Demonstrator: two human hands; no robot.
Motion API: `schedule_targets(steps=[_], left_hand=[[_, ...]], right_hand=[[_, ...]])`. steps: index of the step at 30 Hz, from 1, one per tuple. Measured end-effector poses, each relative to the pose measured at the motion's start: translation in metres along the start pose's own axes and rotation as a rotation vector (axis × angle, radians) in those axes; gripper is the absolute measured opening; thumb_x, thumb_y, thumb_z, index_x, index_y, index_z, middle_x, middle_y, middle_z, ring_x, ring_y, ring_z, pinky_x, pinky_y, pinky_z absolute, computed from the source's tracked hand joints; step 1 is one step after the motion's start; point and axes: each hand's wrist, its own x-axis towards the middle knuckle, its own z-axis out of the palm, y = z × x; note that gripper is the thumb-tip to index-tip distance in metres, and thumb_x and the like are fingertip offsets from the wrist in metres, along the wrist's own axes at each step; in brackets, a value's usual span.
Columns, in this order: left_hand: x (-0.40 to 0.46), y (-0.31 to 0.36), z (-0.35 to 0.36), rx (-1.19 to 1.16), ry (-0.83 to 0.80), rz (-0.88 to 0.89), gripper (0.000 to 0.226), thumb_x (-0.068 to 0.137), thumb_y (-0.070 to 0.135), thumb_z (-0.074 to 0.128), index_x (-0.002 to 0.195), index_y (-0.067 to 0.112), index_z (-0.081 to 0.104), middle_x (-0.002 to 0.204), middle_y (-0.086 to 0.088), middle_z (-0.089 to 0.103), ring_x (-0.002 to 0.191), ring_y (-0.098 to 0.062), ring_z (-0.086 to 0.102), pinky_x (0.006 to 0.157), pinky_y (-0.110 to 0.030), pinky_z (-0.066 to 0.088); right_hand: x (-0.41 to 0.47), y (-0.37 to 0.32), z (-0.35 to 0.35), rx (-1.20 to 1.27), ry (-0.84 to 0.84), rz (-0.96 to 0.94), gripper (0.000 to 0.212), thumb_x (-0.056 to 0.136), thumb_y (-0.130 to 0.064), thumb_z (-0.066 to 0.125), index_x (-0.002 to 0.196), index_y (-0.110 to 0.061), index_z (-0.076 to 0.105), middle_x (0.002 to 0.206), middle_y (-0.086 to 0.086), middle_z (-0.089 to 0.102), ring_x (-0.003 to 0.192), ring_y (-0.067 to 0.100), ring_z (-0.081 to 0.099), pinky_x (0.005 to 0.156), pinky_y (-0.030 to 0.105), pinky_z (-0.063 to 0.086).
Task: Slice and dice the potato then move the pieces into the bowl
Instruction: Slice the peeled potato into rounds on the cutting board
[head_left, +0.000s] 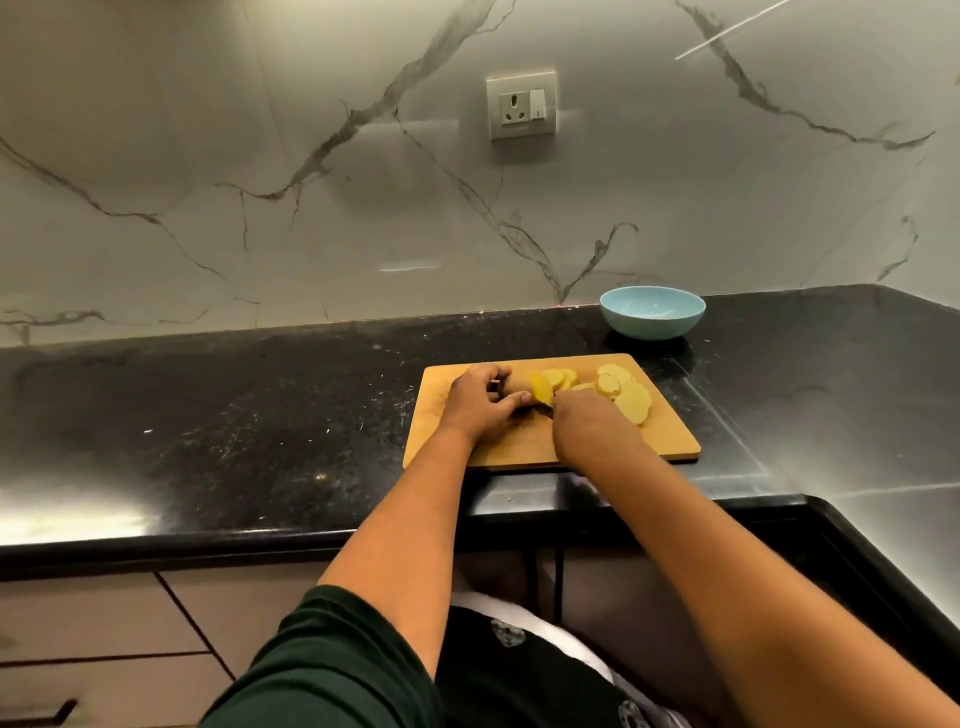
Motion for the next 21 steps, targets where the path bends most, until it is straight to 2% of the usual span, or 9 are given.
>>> schedule_targets(steps=[4,7,10,12,16,18,21], left_hand=[[-0.001,-0.001,-0.002,-0.015,-0.018,-0.022,0.056,0.084,0.028,0.078,0.133,0.011,0.057,0.132,-0.007,0.058,0.108,-0.015,0.059,0.091,-0.024,0.051],[-0.001,0.0,-0.003,-0.033,-0.024,-0.041,0.059,0.084,0.027,0.077,0.136,0.011,0.055,0.136,-0.007,0.056,0.115,-0.019,0.059,0.096,-0.028,0.052],[-0.002,0.0,-0.003,-0.041,-0.029,-0.048,0.06,0.084,0.027,0.077,0.137,0.012,0.055,0.137,-0.007,0.056,0.117,-0.019,0.058,0.094,-0.024,0.049],[-0.003,0.001,-0.002,-0.057,-0.02,-0.05,0.061,0.083,0.027,0.078,0.137,0.013,0.055,0.137,-0.007,0.057,0.116,-0.018,0.059,0.092,-0.022,0.049],[-0.005,0.0,-0.002,-0.074,0.014,-0.044,0.059,0.082,0.027,0.079,0.135,0.013,0.057,0.133,-0.005,0.059,0.11,-0.013,0.058,0.082,-0.011,0.046],[-0.005,-0.001,-0.001,-0.067,0.024,-0.047,0.059,0.081,0.028,0.079,0.134,0.013,0.058,0.132,-0.004,0.061,0.111,-0.013,0.058,0.077,-0.007,0.043],[-0.001,-0.004,-0.001,-0.071,0.033,-0.057,0.059,0.081,0.03,0.08,0.133,0.012,0.059,0.131,-0.004,0.062,0.114,-0.015,0.058,0.083,-0.012,0.044]], right_hand=[[-0.005,0.031,-0.021,0.0,-0.056,0.044,0.03,0.096,-0.018,0.055,0.124,-0.008,0.06,0.111,0.011,0.061,0.1,0.026,0.057,0.088,0.033,0.048],[-0.007,0.047,-0.026,0.229,0.073,0.08,0.031,0.098,-0.018,0.053,0.127,-0.012,0.062,0.113,0.011,0.065,0.096,0.022,0.06,0.082,0.029,0.049],[-0.009,0.04,-0.011,0.474,0.253,0.066,0.035,0.099,-0.018,0.053,0.133,-0.015,0.058,0.12,0.009,0.065,0.09,0.016,0.057,0.076,0.023,0.044],[-0.011,0.028,0.006,0.541,0.314,0.018,0.034,0.099,-0.017,0.051,0.132,-0.015,0.059,0.115,0.009,0.068,0.085,0.014,0.058,0.074,0.021,0.046],[-0.006,0.014,0.034,0.499,0.331,-0.017,0.036,0.098,-0.016,0.049,0.133,-0.014,0.058,0.108,0.011,0.069,0.089,0.022,0.065,0.079,0.029,0.053],[-0.004,0.01,0.04,0.447,0.348,-0.03,0.037,0.099,-0.015,0.047,0.135,-0.013,0.056,0.108,0.013,0.069,0.094,0.025,0.064,0.08,0.03,0.051],[-0.002,0.005,0.043,0.383,0.367,-0.048,0.04,0.1,-0.013,0.042,0.139,-0.016,0.052,0.105,0.013,0.069,0.094,0.027,0.063,0.071,0.026,0.042]])
